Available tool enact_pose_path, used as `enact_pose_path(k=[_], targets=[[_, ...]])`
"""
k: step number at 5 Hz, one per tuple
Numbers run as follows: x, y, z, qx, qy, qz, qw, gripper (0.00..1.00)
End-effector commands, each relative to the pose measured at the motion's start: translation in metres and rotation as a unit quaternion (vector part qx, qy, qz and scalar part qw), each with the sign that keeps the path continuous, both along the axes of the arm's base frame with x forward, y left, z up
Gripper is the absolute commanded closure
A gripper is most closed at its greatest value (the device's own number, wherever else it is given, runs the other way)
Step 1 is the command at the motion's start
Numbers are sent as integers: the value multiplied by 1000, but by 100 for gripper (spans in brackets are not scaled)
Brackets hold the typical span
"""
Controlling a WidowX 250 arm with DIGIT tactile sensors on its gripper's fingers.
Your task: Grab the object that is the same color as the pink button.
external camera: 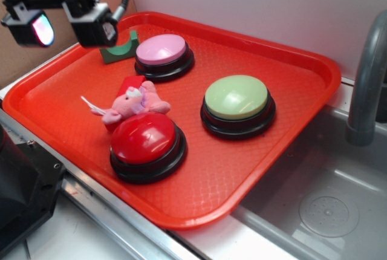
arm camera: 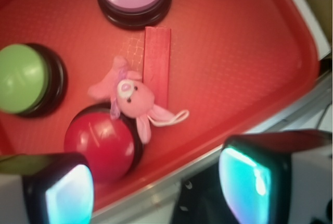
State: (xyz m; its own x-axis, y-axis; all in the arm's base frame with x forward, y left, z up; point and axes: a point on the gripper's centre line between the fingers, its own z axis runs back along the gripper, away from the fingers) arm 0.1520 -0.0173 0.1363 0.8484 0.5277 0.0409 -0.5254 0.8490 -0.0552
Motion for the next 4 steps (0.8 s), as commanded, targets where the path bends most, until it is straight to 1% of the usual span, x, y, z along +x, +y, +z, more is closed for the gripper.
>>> enact_pose_path(k=[1, 2, 3, 4], targets=[[25, 4, -34, -6, -2, 54, 999, 0], [35, -2, -55, -13, 6, 53, 999, 0], [40, -6, -73, -7, 23, 53, 998, 0], [42, -7, -84, -19, 30, 49, 998, 0]])
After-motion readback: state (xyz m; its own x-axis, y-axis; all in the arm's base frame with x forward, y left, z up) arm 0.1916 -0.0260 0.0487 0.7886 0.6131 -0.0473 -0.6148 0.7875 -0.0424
